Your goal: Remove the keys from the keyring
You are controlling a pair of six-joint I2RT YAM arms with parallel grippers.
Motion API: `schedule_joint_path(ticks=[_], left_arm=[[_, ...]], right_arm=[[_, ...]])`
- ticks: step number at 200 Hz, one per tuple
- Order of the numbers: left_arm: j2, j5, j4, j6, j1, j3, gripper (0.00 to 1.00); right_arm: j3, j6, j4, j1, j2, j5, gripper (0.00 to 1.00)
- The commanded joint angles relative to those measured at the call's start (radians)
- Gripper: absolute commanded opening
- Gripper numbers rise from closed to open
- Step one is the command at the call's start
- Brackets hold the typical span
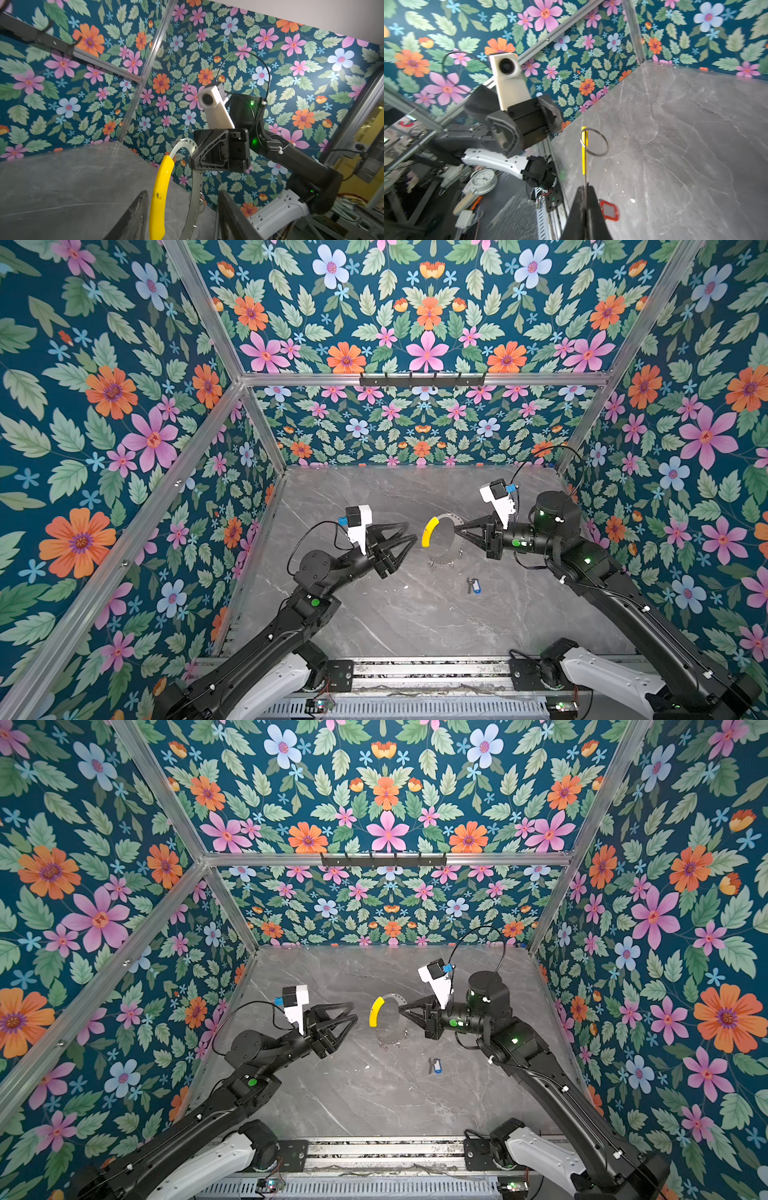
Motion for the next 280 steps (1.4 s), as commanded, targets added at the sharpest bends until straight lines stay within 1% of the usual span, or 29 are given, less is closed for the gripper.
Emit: schedule_joint_path(ticks=[1,29,69,93,116,134,141,147,150,172,176,185,200,214,242,258,280], left_arm=[[0.025,0.1,-0.02,-0.036,0.007,0.021,0.56],[0.062,0.162,0.028,-0.066,0.007,0.033,0.55],[0.124,0.261,0.158,-0.144,0.007,0.042,0.43],[0.157,0.304,0.221,-0.188,0.007,0.047,0.3],[0.177,0.315,0.271,-0.224,0.008,0.047,0.16],[0.186,0.312,0.294,-0.232,0.008,0.049,0.03],[0.186,0.307,0.299,-0.233,0.007,0.049,0.0],[0.185,0.295,0.302,-0.232,0.008,0.049,0.0],[0.184,0.286,0.303,-0.231,0.007,0.048,0.0],[0.167,0.204,0.266,-0.206,0.007,0.046,0.0],[0.165,0.187,0.258,-0.201,0.008,0.044,0.0],[0.156,0.141,0.222,-0.182,0.007,0.047,0.0],[0.141,0.046,0.143,-0.141,0.003,0.056,0.0],[0.132,-0.042,0.113,-0.119,-0.002,0.054,0.0],[0.141,-0.207,0.061,-0.075,-0.032,0.073,0.0],[0.154,-0.302,0.005,-0.045,-0.053,0.098,0.0],[0.173,-0.397,-0.002,-0.039,-0.074,0.109,0.0]], right_arm=[[0.013,0.006,0.033,-0.002,0.006,-0.15,0.0],[0.019,0.02,0.058,-0.003,0.015,-0.17,0.0],[0.039,0.029,0.068,-0.002,0.05,-0.155,0.0],[0.052,0.026,0.067,-0.002,0.07,-0.143,0.0],[0.063,0.026,0.063,-0.003,0.089,-0.119,0.0],[0.071,0.024,0.058,-0.002,0.1,-0.102,0.0],[0.074,0.027,0.055,-0.002,0.103,-0.085,0.0],[0.074,0.028,0.053,-0.003,0.101,-0.065,0.0],[0.074,0.028,0.05,-0.003,0.099,-0.056,0.02],[0.057,0.034,0.046,-0.002,0.071,0.038,0.41],[0.051,0.038,0.049,-0.002,0.063,0.052,0.46],[0.035,0.044,0.057,-0.003,0.039,0.089,0.53],[-0.001,0.057,0.077,-0.002,-0.007,0.159,0.57],[-0.034,0.076,0.097,-0.002,-0.05,0.219,0.59],[-0.094,0.096,0.11,0.01,-0.106,0.27,0.59],[-0.135,0.095,0.114,0.05,-0.126,0.33,0.59],[-0.193,0.079,0.134,0.13,-0.135,0.434,0.59]])
